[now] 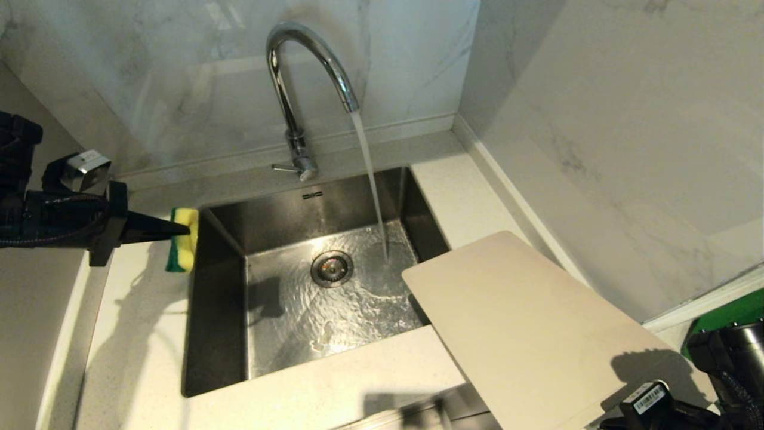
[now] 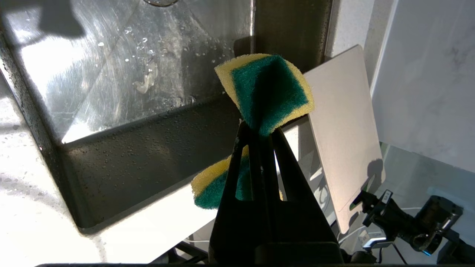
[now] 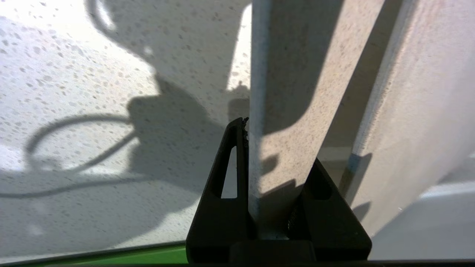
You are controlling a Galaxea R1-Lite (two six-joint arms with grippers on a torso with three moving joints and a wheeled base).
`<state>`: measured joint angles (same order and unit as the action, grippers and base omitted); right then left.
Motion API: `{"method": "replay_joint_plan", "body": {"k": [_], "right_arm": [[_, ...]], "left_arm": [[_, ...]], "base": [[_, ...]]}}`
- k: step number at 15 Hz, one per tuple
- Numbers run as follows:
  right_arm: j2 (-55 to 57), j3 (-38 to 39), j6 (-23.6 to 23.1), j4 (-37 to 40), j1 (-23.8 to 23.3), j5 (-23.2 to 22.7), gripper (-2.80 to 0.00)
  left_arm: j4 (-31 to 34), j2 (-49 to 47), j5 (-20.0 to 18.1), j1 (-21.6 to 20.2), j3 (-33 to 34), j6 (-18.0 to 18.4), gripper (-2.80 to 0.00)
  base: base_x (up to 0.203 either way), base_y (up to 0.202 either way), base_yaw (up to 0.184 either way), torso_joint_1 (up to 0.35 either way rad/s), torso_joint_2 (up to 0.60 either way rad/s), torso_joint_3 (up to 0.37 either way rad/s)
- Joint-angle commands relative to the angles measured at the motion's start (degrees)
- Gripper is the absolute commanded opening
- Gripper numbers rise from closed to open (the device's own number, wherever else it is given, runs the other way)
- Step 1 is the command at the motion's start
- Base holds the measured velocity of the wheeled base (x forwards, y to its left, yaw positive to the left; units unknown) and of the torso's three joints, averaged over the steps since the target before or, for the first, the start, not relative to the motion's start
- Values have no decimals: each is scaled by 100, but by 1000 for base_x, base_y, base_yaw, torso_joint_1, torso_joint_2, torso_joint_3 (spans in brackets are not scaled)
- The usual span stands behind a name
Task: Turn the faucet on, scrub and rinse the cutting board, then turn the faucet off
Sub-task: Put down the cutting board
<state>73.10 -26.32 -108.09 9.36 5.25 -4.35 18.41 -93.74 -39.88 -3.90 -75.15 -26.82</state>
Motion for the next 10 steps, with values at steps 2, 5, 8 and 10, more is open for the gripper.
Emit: {"method": "replay_joint_plan", "body": {"k": [2,5,8,10], "right_arm": [[417,4,170,4,2,-35,-280],[704,-22,433,4,13,-172,-280],[948,17,941,13,229,-224,-280],[1056,-8,1263,4,576,-210,-280]], "left_arm": [[7,-108,-20,-4,1,-16,-280],[5,-224,-20,9,-3,-16,-280],[-4,-294,-19,21,-8,-1,-280],[-4,-303,-16,21,-8,-8,-280]], "base": [[0,0,0,0,0,0],[0,0,0,0,0,0],[0,0,0,0,0,0],[0,0,0,0,0,0]]}}
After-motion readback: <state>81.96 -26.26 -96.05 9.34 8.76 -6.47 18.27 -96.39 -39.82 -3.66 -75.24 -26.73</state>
